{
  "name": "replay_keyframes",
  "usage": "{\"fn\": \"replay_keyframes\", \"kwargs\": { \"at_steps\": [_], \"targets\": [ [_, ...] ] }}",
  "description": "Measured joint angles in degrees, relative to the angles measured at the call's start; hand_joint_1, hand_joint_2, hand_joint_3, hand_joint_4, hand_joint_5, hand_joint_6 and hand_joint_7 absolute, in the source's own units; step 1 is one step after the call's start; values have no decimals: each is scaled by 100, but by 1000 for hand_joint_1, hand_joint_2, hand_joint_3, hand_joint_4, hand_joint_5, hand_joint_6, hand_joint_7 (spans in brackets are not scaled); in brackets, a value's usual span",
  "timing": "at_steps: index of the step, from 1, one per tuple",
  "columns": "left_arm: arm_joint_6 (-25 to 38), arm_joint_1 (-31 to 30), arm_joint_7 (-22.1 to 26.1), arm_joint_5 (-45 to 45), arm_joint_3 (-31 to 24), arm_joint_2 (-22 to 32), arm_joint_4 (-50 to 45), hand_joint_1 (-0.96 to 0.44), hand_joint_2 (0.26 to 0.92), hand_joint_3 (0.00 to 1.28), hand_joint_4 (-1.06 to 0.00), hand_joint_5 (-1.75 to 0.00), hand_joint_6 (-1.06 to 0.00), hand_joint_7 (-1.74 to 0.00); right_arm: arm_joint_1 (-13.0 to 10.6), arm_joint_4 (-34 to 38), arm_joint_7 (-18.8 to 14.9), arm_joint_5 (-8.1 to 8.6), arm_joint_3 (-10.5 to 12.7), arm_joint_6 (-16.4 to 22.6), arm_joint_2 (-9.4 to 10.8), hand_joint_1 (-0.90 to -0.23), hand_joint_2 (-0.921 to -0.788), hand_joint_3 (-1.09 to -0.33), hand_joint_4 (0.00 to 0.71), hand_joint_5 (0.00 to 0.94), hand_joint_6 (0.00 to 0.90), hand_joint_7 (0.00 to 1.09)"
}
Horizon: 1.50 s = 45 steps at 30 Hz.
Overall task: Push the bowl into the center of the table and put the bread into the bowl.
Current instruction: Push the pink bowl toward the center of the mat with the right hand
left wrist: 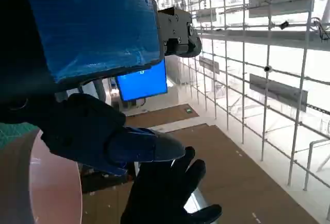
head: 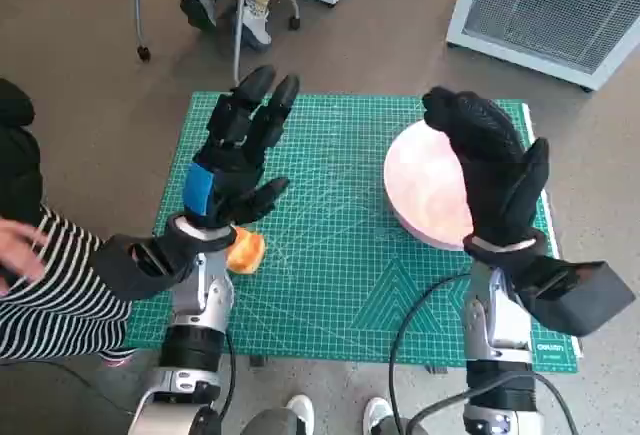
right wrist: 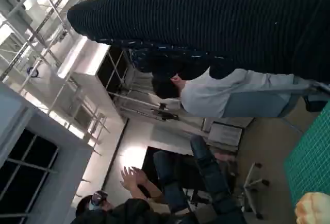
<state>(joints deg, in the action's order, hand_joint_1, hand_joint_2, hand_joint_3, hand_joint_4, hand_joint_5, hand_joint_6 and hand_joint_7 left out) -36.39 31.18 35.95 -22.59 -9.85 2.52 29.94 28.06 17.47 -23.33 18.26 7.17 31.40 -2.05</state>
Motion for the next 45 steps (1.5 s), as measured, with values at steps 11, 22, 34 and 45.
{"fn": "replay_keyframes", "kwargs": {
  "at_steps": [11, 22, 34, 45],
  "targets": [
    [-1, 0, -9, 2, 0, 1, 2, -471, 921, 276, -161, -3, -31, -459, 0, 0, -8, 2, 27, -8, -8, -649, -921, -752, 186, 0, 112, 422],
    [-1, 0, -27, 5, 5, 1, 2, -473, 921, 277, -163, -3, -32, -459, 0, 8, -28, 5, 34, -9, -21, -649, -921, -752, 186, 0, 112, 422],
    [-1, 2, -26, 5, 5, 0, 4, -478, 921, 279, -162, -2, -31, -461, 1, 25, -74, 5, 38, -11, -31, -648, -921, -752, 181, 0, 111, 422],
    [0, 14, 14, -4, 5, -4, 29, -478, 921, 281, -168, -4, -29, -463, 1, 26, -111, 20, 62, -36, -90, -649, -921, -748, 185, 2, 114, 424]
  ]
}}
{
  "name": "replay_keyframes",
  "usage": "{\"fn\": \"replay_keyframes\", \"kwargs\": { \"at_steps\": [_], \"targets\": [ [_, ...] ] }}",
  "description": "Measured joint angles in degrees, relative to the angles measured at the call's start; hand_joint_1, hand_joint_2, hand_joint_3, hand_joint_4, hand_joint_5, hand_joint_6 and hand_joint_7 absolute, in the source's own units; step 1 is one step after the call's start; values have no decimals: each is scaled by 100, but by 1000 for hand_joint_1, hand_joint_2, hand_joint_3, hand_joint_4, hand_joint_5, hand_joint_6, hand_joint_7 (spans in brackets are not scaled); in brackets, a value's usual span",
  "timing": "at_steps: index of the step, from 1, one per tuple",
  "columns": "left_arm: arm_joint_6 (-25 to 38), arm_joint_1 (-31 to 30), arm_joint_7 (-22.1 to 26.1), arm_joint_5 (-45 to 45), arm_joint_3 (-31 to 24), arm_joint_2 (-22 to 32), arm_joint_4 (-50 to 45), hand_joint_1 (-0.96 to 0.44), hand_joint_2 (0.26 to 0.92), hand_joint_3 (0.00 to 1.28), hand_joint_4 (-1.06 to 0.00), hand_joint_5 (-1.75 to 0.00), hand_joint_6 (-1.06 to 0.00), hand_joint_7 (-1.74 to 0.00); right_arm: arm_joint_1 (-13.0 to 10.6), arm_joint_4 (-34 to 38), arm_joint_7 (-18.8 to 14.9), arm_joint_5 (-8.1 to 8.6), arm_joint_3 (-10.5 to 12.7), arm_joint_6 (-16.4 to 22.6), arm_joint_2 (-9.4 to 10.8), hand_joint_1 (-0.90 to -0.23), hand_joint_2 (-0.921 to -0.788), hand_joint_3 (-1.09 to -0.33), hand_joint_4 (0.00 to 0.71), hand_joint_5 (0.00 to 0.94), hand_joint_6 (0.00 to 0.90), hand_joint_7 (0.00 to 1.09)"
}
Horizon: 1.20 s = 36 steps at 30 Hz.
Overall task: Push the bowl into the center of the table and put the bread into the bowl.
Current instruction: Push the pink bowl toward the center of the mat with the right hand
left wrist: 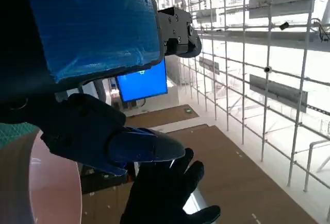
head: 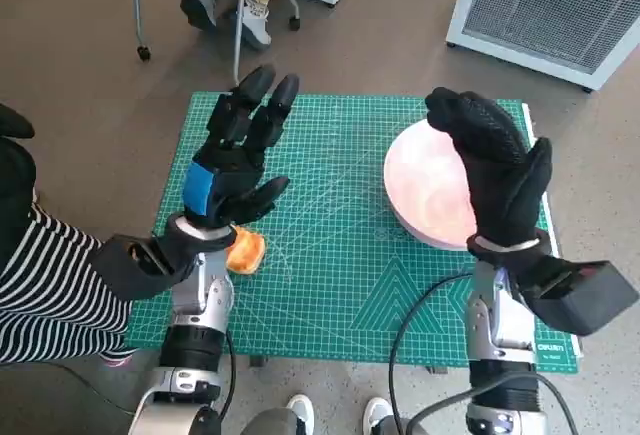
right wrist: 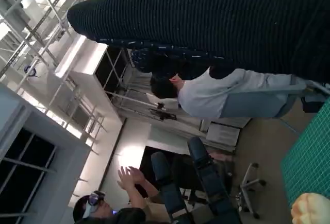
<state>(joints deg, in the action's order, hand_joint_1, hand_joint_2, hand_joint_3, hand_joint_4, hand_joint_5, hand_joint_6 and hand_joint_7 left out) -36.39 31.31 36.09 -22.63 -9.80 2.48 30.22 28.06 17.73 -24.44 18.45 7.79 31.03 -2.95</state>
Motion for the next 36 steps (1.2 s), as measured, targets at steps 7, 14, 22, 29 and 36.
{"fn": "replay_keyframes", "kwargs": {
  "at_steps": [7, 14, 22, 29, 36],
  "targets": [
    [0, 23, 14, -4, -5, 0, 8, -478, 921, 282, -167, -4, -25, -464, 0, 1, -95, 202, 147, -48, -172, -658, -921, -739, 192, 5, 118, 421],
    [0, 78, 49, -18, -40, 18, 78, -476, 921, 282, -167, -3, -25, -465, -3, 123, 54, 164, 591, 141, -448, -662, -921, -749, 179, 0, 90, 403],
    [-16, 134, 27, -16, -85, 12, 208, -469, 921, 281, -173, -5, -40, -470, 43, 764, 826, -137, 1124, 704, -727, -642, -921, -810, 161, 0, 38, 452],
    [-75, 142, -23, 3, -90, -29, 282, -474, 921, 283, -178, -7, -47, -471, 319, 1717, 1173, -291, 1381, 1012, -1002, -641, -921, -835, 131, 1, 3, 425],
    [-168, 148, -58, 40, -78, -40, 305, -476, 921, 294, -179, -6, -43, -468, 840, 2870, 1209, -215, 1619, 1069, -1307, -628, -921, -862, 112, 1, 4, 391]
  ]
}}
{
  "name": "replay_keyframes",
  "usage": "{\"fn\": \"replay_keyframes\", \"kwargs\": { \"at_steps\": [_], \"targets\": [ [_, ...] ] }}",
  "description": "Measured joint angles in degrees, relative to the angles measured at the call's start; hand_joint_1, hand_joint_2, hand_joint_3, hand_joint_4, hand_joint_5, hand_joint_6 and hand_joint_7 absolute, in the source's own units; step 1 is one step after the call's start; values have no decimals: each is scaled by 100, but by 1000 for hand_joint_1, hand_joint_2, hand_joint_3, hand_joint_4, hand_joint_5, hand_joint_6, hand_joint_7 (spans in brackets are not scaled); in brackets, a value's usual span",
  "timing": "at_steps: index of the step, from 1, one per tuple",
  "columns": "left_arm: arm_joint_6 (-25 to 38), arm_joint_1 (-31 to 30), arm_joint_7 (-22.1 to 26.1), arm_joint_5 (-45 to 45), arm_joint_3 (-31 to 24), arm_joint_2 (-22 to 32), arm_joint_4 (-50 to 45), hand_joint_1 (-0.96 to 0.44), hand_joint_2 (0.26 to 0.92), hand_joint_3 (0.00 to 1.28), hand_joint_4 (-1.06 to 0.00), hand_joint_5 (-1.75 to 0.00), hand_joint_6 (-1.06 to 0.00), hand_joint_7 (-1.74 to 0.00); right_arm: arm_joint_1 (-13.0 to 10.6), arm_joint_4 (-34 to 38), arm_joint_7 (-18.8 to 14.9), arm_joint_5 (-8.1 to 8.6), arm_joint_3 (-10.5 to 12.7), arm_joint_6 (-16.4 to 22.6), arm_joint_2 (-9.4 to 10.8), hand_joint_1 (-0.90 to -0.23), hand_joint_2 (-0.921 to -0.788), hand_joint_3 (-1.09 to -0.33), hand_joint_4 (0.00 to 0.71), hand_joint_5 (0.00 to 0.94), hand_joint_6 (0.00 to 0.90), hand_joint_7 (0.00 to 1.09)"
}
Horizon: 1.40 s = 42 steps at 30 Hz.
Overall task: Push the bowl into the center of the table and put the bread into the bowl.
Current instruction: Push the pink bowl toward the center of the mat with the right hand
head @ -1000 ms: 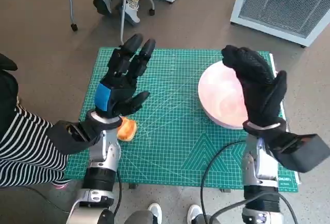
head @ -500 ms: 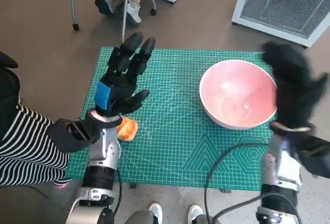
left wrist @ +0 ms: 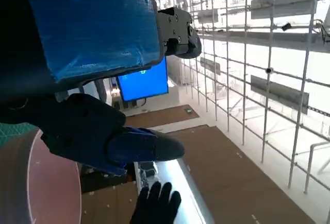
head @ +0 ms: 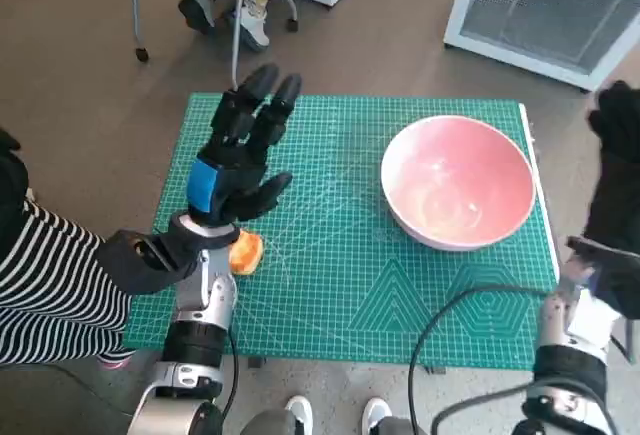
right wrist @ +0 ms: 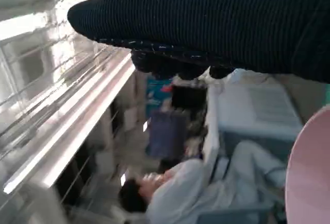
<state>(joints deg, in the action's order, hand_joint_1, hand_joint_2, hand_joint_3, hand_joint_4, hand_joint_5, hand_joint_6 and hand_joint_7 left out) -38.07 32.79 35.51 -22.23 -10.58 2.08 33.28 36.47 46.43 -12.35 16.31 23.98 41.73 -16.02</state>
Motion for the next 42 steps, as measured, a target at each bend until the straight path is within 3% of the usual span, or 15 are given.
{"fn": "replay_keyframes", "kwargs": {
  "at_steps": [3, 12, 25, 30, 42],
  "targets": [
    [-9, 3, 2, 0, 0, 3, 14, -475, 921, 297, -179, -5, -42, -467, 213, 503, -24, 145, 98, -68, -89, -623, -921, -867, 114, 3, 17, 396],
    [-11, 4, 29, -12, -3, 32, 18, -475, 921, 296, -176, -3, -41, -464, 635, 1564, -196, 311, 272, -588, -209, -611, -921, -877, 115, 3, 20, 393],
    [-12, 3, 124, -37, -41, 106, 18, -460, 921, 302, -168, 0, -36, -458, 881, 2424, -201, 248, 282, -1277, -307, -589, -921, -874, 127, 6, 40, 371],
    [-12, 2, 124, -40, -54, 149, 17, -466, 921, 302, -168, 0, -39, -456, 928, 2566, -185, 149, 227, -1531, -296, -587, -921, -872, 136, 6, 49, 331],
    [5, -22, 122, -53, -69, 207, -14, -476, 921, 302, -171, -1, -48, -450, 987, 2638, -185, 132, 154, -1845, -69, -600, -921, -851, 152, 5, 112, 273]
  ]
}}
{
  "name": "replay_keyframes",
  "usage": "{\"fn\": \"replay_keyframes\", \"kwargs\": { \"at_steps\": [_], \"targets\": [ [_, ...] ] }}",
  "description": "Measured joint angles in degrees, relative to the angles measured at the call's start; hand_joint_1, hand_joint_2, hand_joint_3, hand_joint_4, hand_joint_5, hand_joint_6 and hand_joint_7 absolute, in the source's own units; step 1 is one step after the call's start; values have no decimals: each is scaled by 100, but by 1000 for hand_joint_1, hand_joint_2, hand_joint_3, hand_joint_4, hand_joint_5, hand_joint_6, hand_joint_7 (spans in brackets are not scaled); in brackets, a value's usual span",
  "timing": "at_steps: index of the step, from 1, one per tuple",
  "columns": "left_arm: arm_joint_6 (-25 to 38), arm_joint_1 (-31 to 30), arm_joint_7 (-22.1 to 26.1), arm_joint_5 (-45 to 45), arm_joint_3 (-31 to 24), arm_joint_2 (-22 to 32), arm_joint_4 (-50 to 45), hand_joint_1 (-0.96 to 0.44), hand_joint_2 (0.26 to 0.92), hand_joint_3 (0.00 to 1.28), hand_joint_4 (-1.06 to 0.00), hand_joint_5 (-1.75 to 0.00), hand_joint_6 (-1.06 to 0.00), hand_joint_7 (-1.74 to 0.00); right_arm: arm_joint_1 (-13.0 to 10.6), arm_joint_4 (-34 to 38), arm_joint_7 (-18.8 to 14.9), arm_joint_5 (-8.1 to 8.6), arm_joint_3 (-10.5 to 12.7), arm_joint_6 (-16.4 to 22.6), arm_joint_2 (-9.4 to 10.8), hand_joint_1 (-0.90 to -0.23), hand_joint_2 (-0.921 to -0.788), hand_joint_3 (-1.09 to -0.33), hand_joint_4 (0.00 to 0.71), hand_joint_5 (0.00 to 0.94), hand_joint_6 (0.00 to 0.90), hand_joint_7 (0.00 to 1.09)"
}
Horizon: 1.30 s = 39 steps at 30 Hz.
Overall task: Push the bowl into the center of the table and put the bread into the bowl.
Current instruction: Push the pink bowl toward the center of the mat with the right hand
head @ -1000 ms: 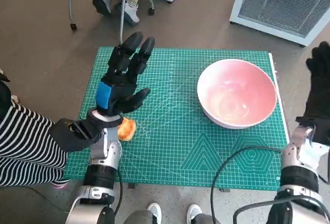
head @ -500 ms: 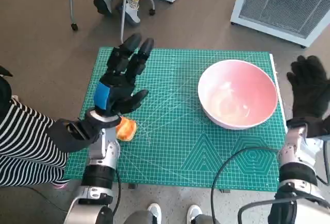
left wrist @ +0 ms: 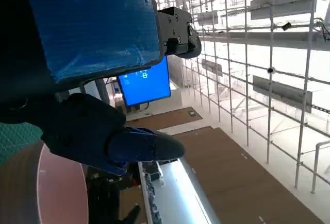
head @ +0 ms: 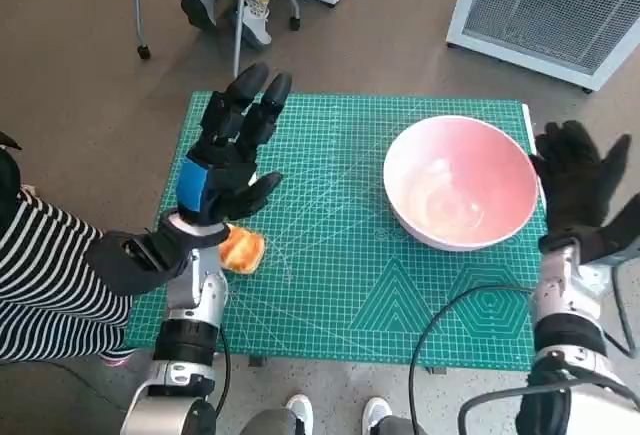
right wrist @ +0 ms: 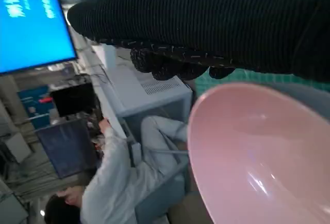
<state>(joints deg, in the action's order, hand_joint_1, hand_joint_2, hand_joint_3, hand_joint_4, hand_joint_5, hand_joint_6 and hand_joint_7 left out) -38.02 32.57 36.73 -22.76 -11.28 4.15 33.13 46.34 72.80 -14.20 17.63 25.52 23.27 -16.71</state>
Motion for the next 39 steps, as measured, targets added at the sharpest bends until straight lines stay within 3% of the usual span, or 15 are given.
{"fn": "replay_keyframes", "kwargs": {
  "at_steps": [14, 25, 39],
  "targets": [
    [4, -11, -15, 0, -45, 12, -20, -483, 921, 304, -181, -5, -60, -441, 144, -1, -347, -21, -205, -43, 473, -593, -921, -878, 127, 1, 98, 231],
    [5, -43, -67, 3, -51, 10, -60, -489, 921, 304, -183, -5, -61, -429, 213, -5, -577, 0, -225, -75, 824, -601, -921, -876, 111, 0, 91, 211],
    [45, -52, -74, 3, -47, 9, -63, -484, 921, 303, -183, -3, -65, -418, 332, -3, -648, 6, -221, -200, 1129, -596, -921, -889, 85, 2, 89, 181]
  ]
}}
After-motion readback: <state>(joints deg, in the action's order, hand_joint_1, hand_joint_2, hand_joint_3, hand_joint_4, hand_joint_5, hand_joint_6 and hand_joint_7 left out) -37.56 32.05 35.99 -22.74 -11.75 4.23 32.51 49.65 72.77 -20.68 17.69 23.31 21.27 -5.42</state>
